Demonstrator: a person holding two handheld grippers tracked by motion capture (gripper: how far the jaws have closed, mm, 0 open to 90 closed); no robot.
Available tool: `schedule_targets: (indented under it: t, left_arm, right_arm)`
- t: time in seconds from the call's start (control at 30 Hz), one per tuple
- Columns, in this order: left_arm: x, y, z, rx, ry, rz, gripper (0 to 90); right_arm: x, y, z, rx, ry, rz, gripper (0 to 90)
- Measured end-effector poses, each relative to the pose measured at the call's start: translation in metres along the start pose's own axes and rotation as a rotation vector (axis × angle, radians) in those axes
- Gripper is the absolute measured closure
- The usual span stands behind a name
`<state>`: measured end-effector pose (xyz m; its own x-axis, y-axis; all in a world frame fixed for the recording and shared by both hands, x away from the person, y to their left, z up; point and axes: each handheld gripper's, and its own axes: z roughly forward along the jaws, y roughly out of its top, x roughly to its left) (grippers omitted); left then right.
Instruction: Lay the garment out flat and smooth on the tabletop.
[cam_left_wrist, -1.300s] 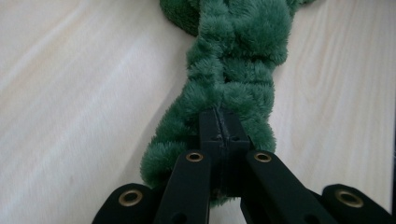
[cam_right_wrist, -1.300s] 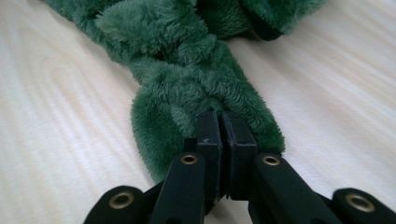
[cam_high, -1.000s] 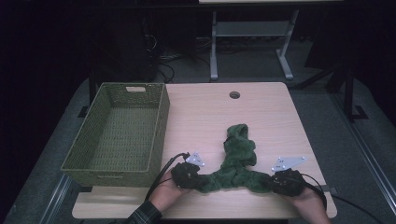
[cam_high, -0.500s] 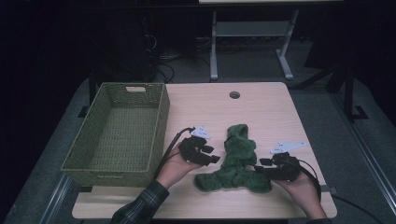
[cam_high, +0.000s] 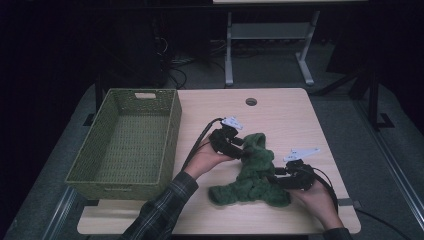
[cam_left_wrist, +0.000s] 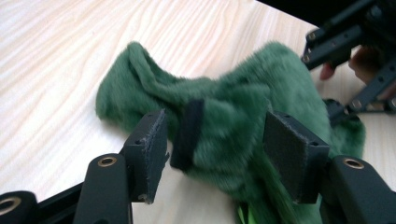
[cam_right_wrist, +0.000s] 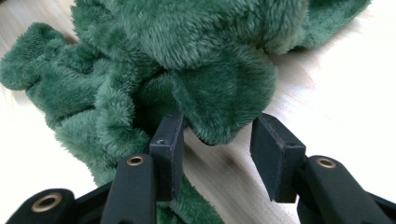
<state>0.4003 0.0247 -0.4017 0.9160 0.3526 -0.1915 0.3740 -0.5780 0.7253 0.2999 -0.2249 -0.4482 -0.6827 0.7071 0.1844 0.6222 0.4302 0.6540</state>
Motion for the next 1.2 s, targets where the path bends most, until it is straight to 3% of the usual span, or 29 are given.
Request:
schedule_targets:
  t: [0.1, 0.33, 0.37, 0.53, 0.6, 0.77, 1.0, 1.1, 1.2]
  left_arm:
    - [0.005, 0.001, 0.009, 0.014, -0.014, -0.012, 40.0]
    - [0.010, -0.010, 0.024, 0.039, -0.089, -0.037, 55.7]
    - [0.009, -0.011, 0.026, 0.054, -0.090, -0.030, 56.9]
    - [0.008, -0.017, 0.025, 0.078, -0.090, -0.007, 79.0]
    - [0.008, -0.019, 0.021, 0.076, -0.084, -0.007, 81.9]
    - [0.005, -0.022, 0.000, 0.032, -0.027, -0.013, 84.5]
    - [-0.001, -0.026, -0.042, -0.041, 0.081, -0.055, 85.2]
    - [-0.006, -0.034, -0.051, -0.041, 0.126, -0.074, 85.4]
    - [-0.007, -0.046, -0.050, -0.016, 0.143, -0.105, 85.5]
  right_arm:
    - [-0.001, -0.001, 0.001, -0.004, 0.006, 0.001, 55.6]
    - [-0.005, 0.000, 0.005, -0.005, 0.019, 0.007, 63.5]
    - [-0.006, 0.000, 0.005, -0.006, 0.021, 0.012, 65.2]
    - [-0.007, 0.001, 0.007, 0.000, 0.012, 0.000, 77.4]
    - [-0.007, 0.001, 0.006, -0.006, 0.005, -0.010, 80.0]
    - [-0.007, 0.003, -0.002, -0.021, -0.018, -0.024, 81.8]
    - [-0.009, 0.023, -0.023, -0.069, -0.065, -0.082, 82.1]
    - [-0.010, 0.034, -0.027, -0.074, -0.079, -0.112, 82.4]
    - [-0.012, 0.043, -0.026, -0.062, -0.085, -0.138, 82.8]
